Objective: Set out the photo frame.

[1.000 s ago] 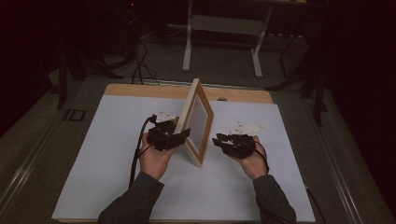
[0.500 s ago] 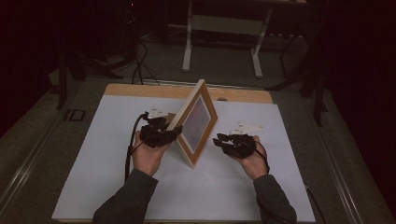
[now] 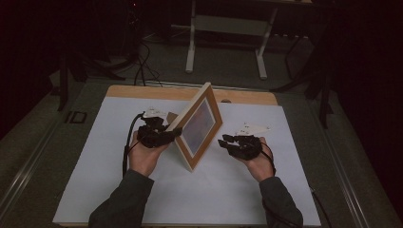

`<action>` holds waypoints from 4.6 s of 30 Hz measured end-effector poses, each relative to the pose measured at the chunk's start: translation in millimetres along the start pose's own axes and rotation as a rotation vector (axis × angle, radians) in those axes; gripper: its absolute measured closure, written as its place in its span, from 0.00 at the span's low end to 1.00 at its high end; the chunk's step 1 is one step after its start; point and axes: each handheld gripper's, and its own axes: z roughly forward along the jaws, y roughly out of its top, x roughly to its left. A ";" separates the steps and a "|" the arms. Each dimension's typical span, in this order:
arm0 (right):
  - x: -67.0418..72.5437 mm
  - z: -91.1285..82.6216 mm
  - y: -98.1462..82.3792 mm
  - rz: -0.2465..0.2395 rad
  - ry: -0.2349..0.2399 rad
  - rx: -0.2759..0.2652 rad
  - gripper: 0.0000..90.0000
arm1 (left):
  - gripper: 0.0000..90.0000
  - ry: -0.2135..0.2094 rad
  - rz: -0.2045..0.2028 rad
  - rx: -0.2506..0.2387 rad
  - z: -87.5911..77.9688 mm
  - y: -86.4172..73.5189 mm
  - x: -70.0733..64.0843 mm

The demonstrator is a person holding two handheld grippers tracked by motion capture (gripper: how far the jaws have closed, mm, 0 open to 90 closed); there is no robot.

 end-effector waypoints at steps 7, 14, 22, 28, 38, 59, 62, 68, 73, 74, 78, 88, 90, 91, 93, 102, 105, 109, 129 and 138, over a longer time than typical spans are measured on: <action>-1.3 -1.9 1.5 0.000 -0.003 -0.002 0.75 | 0.77 -0.050 0.021 0.007 -1.7 0.2 7.5; -2.9 -2.2 1.6 0.007 -0.008 -0.006 0.74 | 0.78 -0.133 0.045 0.015 -3.7 -0.7 14.3; -8.3 -6.4 2.0 0.015 -0.025 -0.013 0.73 | 0.78 -0.198 0.071 0.021 -2.9 0.1 19.6; -17.5 -10.4 1.8 0.045 -0.061 -0.023 0.71 | 0.79 -0.255 0.088 0.031 -1.7 1.1 28.1; -27.4 -4.6 1.4 0.029 -0.141 0.026 0.69 | 0.79 -0.313 0.122 0.059 -1.4 5.6 38.4; -48.2 -7.3 18.5 0.051 -0.208 0.003 0.56 | 0.79 -0.452 0.217 0.126 6.8 18.3 50.8; -52.7 -6.9 19.7 0.068 -0.197 -0.001 0.52 | 0.79 -0.453 0.215 0.112 7.5 17.2 51.2; -62.1 -4.2 24.8 0.069 -0.137 -0.018 0.45 | 0.67 -0.349 0.216 0.070 4.6 12.7 44.7; -66.8 -0.3 32.2 0.050 -0.084 -0.005 0.41 | 0.54 -0.339 0.199 0.061 4.0 3.7 40.3; -67.8 0.8 33.7 0.043 -0.077 0.001 0.40 | 0.52 -0.322 0.200 0.064 4.0 -2.5 38.4; -71.9 5.0 35.6 0.043 -0.034 0.001 0.39 | 0.55 -0.317 0.199 0.090 5.7 -14.4 33.8; -84.2 10.4 35.3 0.100 0.093 -0.025 0.44 | 0.78 -0.310 0.185 0.106 7.2 -16.5 37.2; -85.9 9.4 34.1 0.115 0.096 -0.031 0.48 | 0.78 -0.294 0.178 0.108 7.4 -15.1 38.7; -85.9 9.4 34.1 0.115 0.096 -0.031 0.48 | 0.78 -0.294 0.178 0.108 7.4 -15.1 38.7; -85.9 8.3 33.1 0.131 0.090 -0.037 0.51 | 0.78 -0.259 0.168 0.101 7.9 -13.0 42.4; -80.9 8.8 33.5 0.150 0.062 -0.039 0.59 | 0.77 -0.213 0.125 0.057 11.0 -8.7 58.5; -80.4 8.6 33.6 0.153 0.057 -0.035 0.60 | 0.76 -0.206 0.131 0.054 11.8 -7.7 60.0; -78.7 7.5 34.2 0.159 0.045 -0.027 0.63 | 0.73 -0.192 0.124 0.044 14.1 -5.1 64.1; -60.9 1.4 28.9 0.210 -0.018 -0.025 0.68 | 0.66 -0.183 0.085 -0.018 21.6 -1.3 82.1; -56.7 0.4 27.4 0.213 -0.007 -0.025 0.68 | 0.64 -0.184 0.064 -0.027 21.9 -0.9 86.8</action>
